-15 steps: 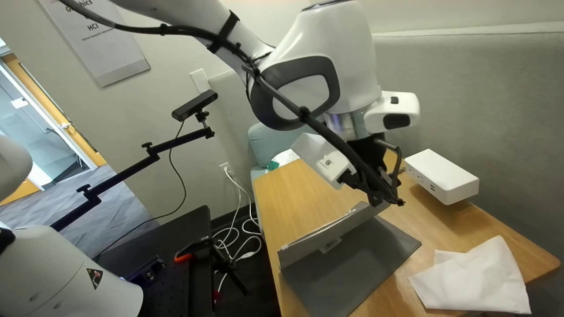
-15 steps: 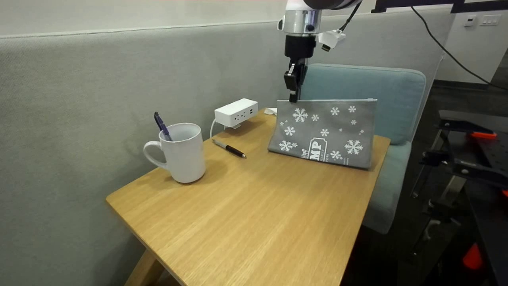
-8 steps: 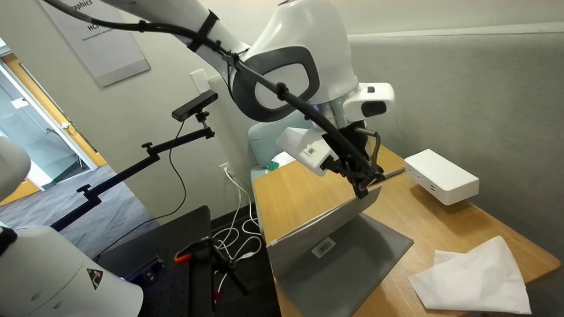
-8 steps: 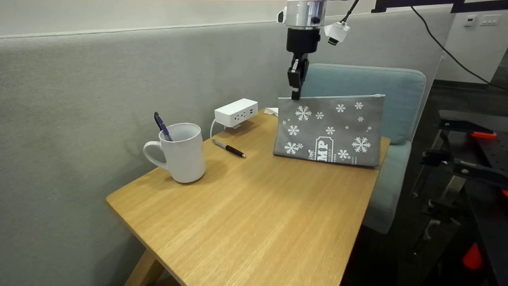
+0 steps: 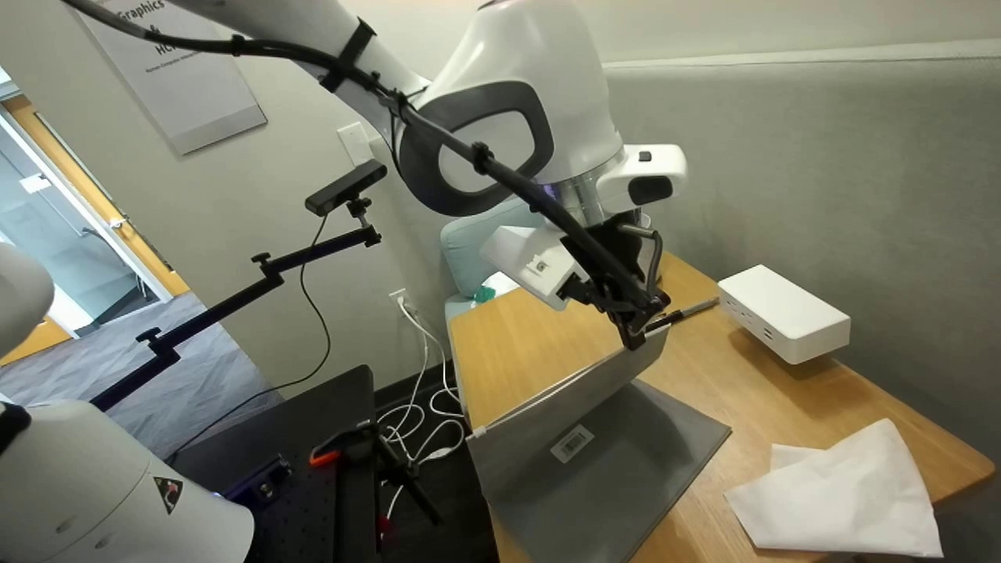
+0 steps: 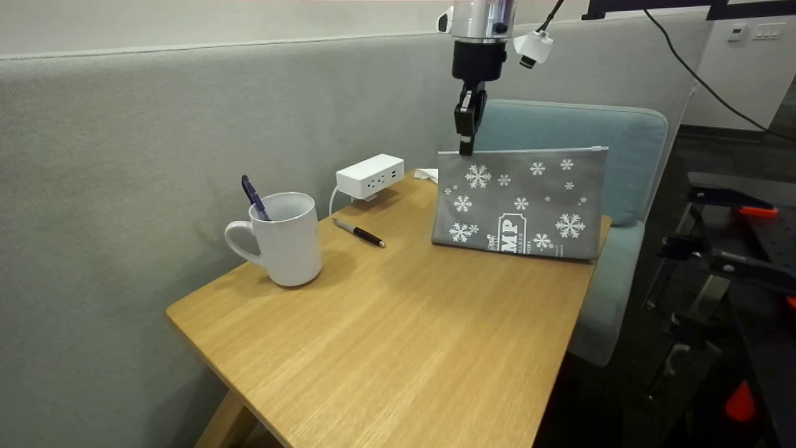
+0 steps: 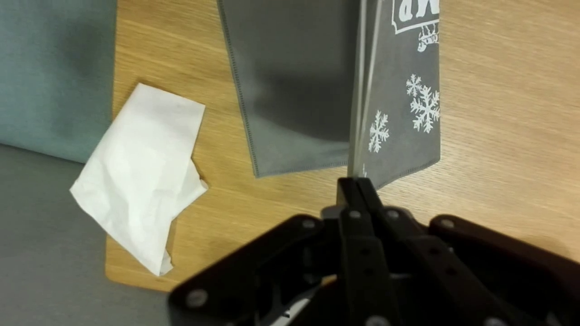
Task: Pick up one pen from the table and put it in the white cup. Open the grey object on the table.
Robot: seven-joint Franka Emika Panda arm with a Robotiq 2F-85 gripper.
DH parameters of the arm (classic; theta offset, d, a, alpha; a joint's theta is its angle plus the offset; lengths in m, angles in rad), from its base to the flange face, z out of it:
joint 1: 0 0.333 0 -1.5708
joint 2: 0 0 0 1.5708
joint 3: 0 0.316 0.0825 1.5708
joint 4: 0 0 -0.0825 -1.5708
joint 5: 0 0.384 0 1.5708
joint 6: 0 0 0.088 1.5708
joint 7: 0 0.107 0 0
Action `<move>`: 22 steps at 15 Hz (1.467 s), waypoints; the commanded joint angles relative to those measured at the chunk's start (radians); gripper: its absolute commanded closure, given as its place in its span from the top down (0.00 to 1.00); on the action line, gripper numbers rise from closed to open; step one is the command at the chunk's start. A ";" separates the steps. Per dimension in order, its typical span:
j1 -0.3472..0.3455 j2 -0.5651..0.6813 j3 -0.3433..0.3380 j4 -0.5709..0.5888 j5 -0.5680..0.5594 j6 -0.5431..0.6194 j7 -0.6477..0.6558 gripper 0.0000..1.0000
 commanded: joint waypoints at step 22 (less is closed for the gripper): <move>0.302 -0.160 -0.088 -0.133 -0.733 -0.005 0.595 0.00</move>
